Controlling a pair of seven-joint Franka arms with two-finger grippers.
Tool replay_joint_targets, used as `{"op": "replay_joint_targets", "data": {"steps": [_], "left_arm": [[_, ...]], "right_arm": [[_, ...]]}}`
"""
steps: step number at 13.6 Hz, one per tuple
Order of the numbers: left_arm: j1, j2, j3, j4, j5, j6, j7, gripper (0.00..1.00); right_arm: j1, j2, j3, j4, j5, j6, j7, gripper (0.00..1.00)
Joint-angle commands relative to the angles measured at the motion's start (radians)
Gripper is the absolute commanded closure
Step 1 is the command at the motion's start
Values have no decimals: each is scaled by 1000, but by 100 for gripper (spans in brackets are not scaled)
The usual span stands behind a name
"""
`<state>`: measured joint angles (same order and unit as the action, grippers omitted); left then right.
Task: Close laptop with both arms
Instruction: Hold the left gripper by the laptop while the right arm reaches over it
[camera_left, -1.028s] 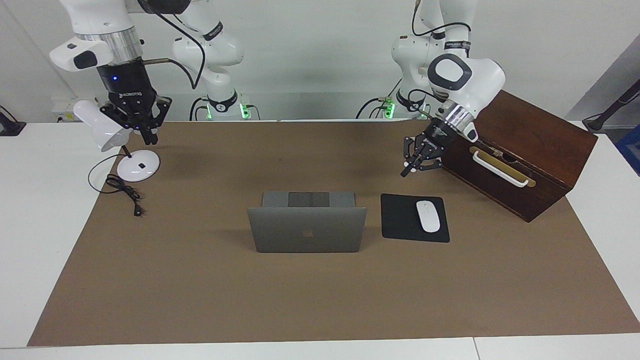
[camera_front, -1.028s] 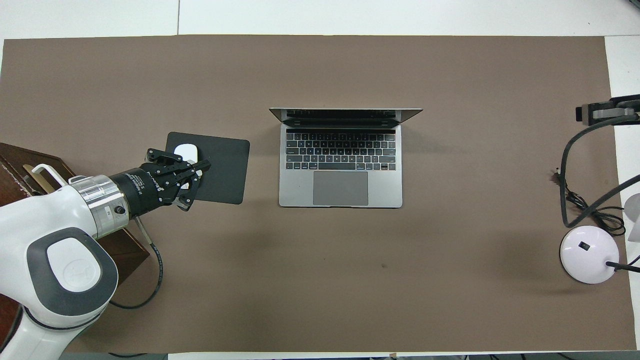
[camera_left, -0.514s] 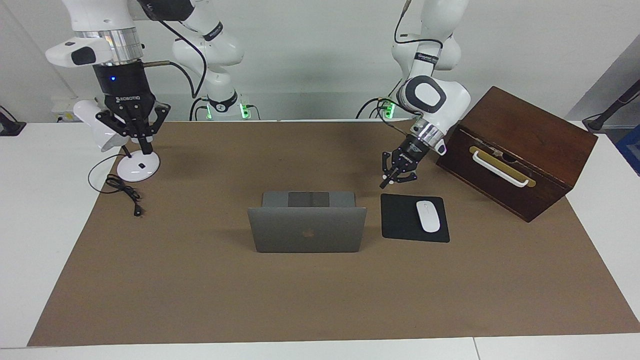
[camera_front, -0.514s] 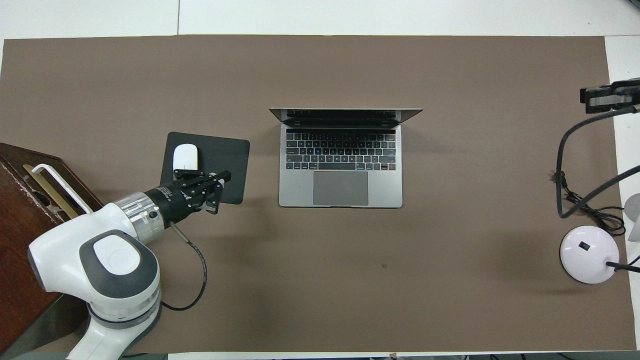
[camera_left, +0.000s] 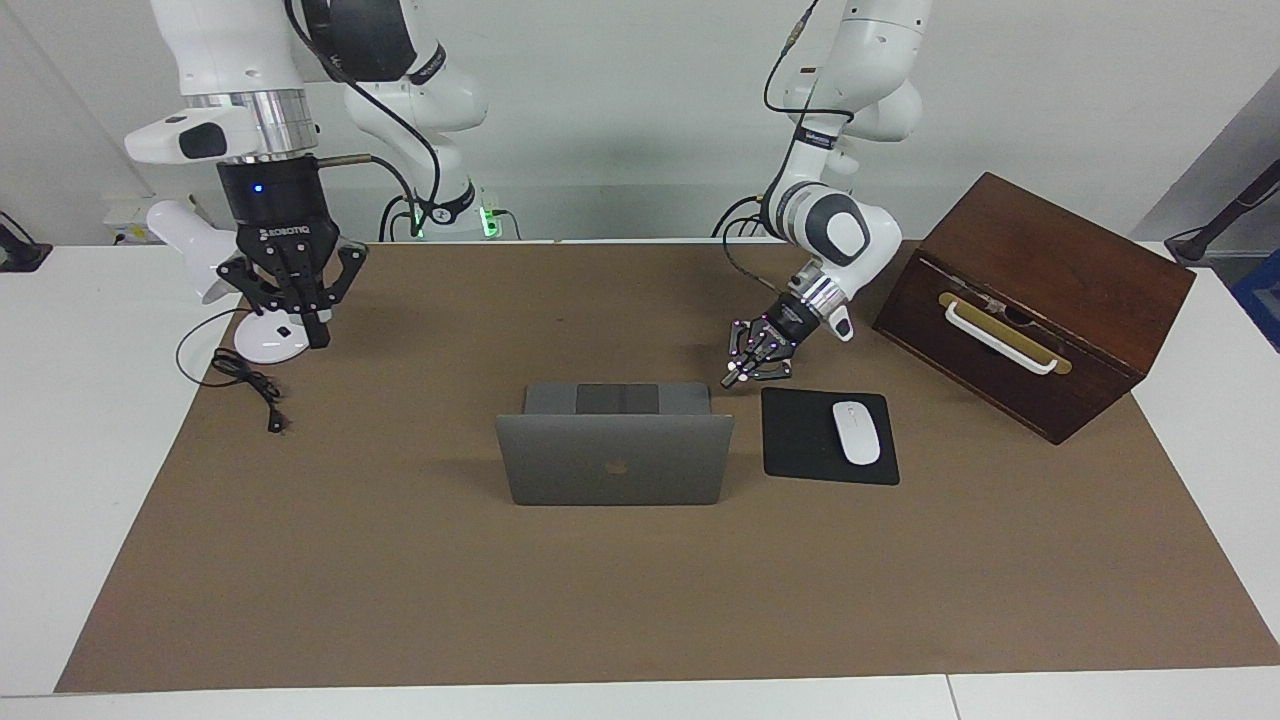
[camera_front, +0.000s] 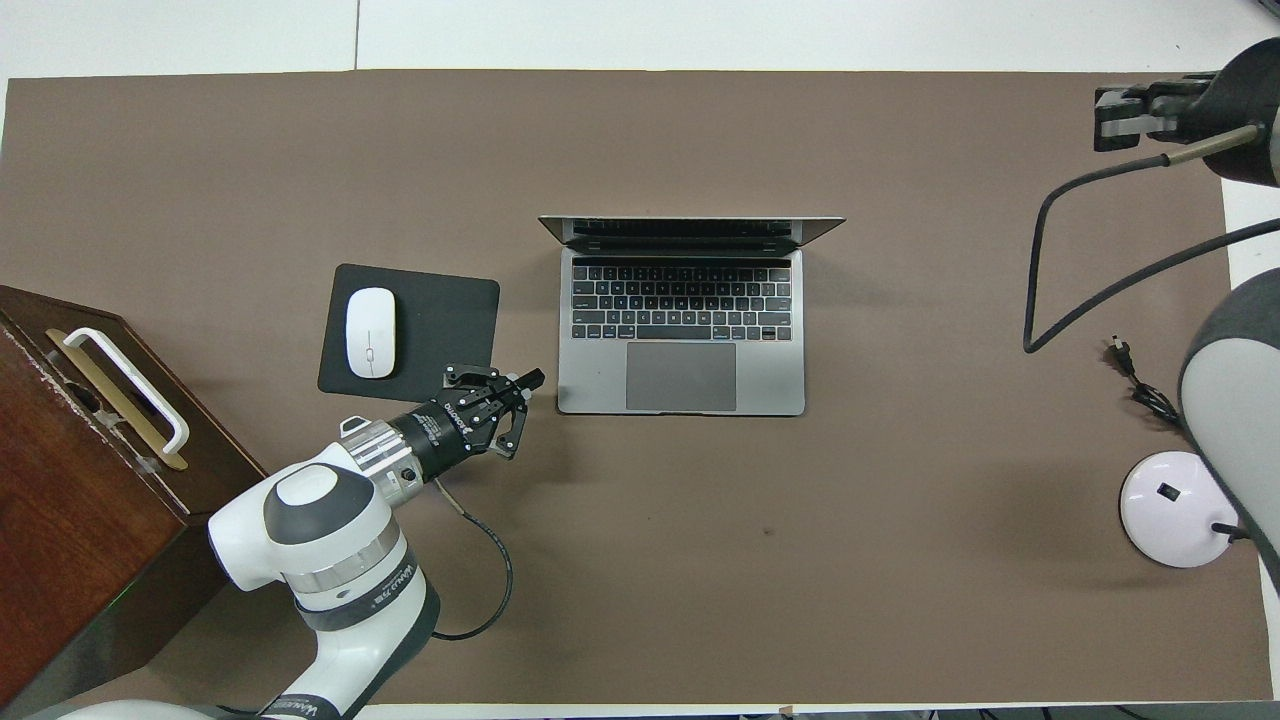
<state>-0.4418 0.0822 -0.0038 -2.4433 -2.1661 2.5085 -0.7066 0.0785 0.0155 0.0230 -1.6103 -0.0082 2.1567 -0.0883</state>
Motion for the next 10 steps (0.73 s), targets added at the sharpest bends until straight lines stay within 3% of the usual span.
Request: {"op": "replay_joint_targets", "data": {"steps": [1,4,8,10], "left_arm": [[-8,45,11,15,-87,-57,107,100],[-32,77,11,18,-148,-91,194,100],[-45,108,11,21,-231,-120,260,100],[-45,126,11,27,-250,-122,260,100]], "right_arm": [[14,49,-2,17,19,60,16,100],[27,138,-2,108,19,75,31,100],[70,204,-2,127,7,130,94,100],[76,268,-2,214,13,137,94,100]]}}
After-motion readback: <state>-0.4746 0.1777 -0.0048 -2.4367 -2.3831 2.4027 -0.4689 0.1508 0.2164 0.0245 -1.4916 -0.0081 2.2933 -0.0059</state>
